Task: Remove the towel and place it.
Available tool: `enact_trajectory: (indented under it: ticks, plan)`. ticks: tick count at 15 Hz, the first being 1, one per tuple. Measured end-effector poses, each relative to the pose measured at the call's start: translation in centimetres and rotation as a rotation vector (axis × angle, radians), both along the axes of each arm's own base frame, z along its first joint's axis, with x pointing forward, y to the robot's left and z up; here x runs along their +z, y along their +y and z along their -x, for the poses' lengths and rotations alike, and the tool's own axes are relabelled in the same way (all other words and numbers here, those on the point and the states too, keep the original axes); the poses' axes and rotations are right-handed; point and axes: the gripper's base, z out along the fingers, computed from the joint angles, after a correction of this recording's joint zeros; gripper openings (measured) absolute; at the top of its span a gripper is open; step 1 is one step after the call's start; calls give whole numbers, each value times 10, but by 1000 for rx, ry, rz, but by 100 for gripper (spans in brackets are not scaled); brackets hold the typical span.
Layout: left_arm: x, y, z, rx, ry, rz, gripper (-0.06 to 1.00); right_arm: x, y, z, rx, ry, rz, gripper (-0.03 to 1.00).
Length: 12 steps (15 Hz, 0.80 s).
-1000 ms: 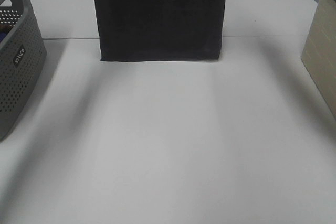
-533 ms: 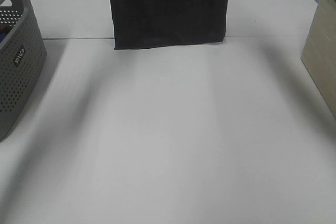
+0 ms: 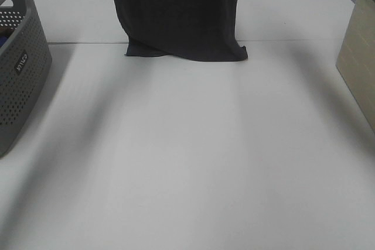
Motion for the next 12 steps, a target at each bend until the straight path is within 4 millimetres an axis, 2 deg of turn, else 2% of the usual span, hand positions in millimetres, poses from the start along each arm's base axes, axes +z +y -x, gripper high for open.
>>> enact_trajectory:
  ticks: [3,4,7,9,12]
  plan:
    - [3,-13,11,9,294,-50,0,9,-7,20,-14,212,-29,1]
    - [12,-16,34,11,552,-84,0,25,-14,43,-19,320,-32,1]
    - [30,-13,74,-30,849,-78,0,37,-21,75,-1,500,-37,1]
    - [29,-11,83,-26,967,-18,0,34,-21,86,19,616,-30,1]
    - [27,-10,85,-16,1035,134,0,26,-18,94,53,740,-10,1]
